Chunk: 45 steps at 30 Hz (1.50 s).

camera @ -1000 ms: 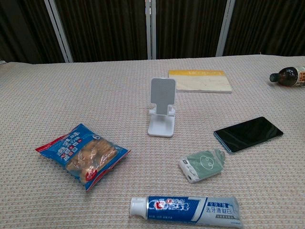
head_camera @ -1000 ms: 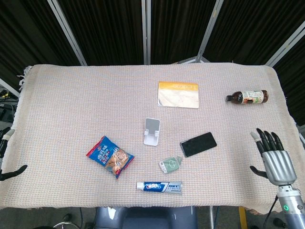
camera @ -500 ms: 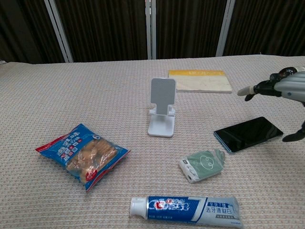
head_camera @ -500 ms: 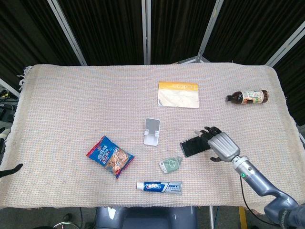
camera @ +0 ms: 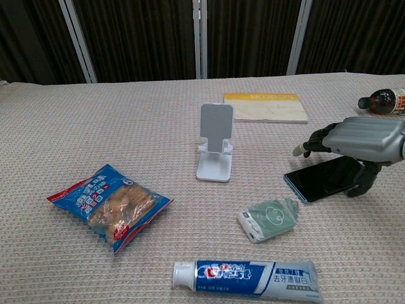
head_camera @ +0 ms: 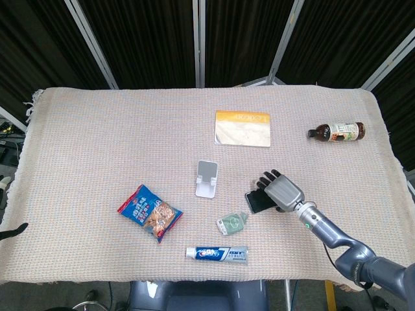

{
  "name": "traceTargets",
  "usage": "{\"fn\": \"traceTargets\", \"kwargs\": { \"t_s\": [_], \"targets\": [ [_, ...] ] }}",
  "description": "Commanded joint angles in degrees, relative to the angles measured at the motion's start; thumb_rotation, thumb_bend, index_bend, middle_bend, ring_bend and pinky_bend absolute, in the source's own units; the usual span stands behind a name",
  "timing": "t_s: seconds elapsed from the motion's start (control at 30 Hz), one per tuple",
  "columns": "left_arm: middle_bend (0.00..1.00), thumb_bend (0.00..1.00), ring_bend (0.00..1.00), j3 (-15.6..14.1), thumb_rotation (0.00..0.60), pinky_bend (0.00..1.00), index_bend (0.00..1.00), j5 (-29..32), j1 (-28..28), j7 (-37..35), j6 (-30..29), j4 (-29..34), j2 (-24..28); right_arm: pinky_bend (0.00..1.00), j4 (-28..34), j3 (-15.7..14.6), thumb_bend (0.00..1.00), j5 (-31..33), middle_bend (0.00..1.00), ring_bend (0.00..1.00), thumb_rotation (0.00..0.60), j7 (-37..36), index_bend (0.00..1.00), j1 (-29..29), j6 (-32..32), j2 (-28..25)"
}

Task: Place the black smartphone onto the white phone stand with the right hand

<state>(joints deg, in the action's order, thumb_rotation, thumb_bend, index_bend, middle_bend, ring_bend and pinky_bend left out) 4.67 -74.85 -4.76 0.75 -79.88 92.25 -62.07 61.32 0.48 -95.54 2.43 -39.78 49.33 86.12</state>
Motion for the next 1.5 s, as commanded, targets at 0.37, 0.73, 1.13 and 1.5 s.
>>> {"fn": "traceTargets", "kwargs": {
  "t_s": [0.37,0.73,1.13,1.5],
  "targets": [
    [0.00,0.00,0.00,0.1,0.600,0.00,0.00,0.3,-0.1,0.7,0.2,0.0,-0.3,0.23,-2.9,-1.7,0.00,-0.1,0.34,0.23,0.600,-2.1,0.27,-1.8,0.2,1.8],
    [0.00,0.00,0.00,0.0,0.600,0.00,0.00,-0.1,0.0,0.7,-0.1,0.4,-0.2,0.29,-5.3,-2.6,0.09,-2.2,0.48,0.39,0.600,-1.3,0.43,-1.3,6.5,2.5],
    [0.00,0.00,0.00,0.0,0.600,0.00,0.00,-0.8,0.3,-0.9,-0.6,0.8,0.6,0.31,2.2,-0.5,0.10,-6.7,0.48,0.40,0.600,6.1,0.43,-2.0,17.6,-4.9],
    [0.00,0.00,0.00,0.1,0.600,0.00,0.00,-0.6,0.5,-2.0,-0.5,0.6,1.1,0.31,5.4,5.9,0.12,-19.2,0.48,0.41,0.600,35.0,0.43,-11.4,22.0,-6.4]
  ]
}}
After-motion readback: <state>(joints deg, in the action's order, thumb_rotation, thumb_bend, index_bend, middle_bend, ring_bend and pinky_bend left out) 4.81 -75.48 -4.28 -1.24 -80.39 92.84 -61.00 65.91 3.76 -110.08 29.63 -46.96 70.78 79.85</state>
